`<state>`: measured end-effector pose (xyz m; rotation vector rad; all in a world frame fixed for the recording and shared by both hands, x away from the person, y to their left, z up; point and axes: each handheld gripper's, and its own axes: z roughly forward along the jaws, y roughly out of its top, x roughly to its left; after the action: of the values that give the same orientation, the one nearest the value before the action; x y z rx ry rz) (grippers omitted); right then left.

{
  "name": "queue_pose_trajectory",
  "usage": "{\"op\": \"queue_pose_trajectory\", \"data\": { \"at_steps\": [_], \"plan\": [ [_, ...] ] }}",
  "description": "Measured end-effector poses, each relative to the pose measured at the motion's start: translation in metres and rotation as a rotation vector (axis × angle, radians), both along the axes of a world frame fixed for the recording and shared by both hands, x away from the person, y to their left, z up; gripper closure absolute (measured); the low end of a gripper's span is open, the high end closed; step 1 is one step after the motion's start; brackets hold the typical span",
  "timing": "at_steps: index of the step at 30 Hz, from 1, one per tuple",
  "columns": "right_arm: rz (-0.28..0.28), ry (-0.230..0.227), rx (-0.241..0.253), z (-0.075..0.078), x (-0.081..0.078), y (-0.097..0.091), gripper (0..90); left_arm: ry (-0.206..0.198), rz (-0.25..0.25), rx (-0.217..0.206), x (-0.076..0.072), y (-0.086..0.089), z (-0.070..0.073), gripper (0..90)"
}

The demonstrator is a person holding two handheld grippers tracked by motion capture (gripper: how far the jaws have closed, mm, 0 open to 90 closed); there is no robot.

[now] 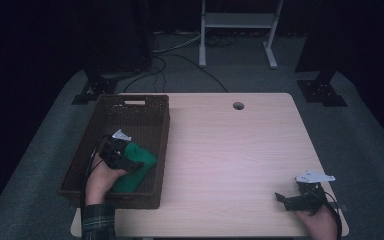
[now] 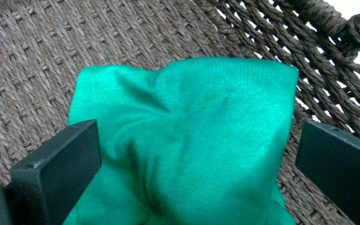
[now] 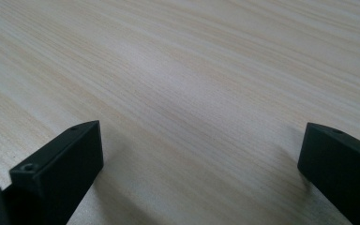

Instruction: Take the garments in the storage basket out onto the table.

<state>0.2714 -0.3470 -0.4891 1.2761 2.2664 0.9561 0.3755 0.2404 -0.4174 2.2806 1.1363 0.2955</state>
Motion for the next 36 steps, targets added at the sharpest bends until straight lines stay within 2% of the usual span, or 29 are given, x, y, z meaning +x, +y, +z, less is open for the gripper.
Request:
{"op": "queue_pose_trajectory", "data": {
  "at_steps": [14, 27, 36],
  "plan": [
    [0.000, 0.000, 0.000, 0.000, 0.000, 0.000, 0.0, 0.029, -0.007, 0.009, 0.001, -0.001, -0.004, 0.0],
    [0.001, -0.001, -0.002, 0.000, -0.001, 0.000, 0.0, 0.079, -0.011, 0.012, 0.003, -0.002, -0.009, 0.0],
    [0.000, -0.001, -0.002, 0.000, -0.001, 0.001, 0.0, 0.114, -0.001, 0.041, 0.005, -0.002, -0.014, 0.0]
  ]
}}
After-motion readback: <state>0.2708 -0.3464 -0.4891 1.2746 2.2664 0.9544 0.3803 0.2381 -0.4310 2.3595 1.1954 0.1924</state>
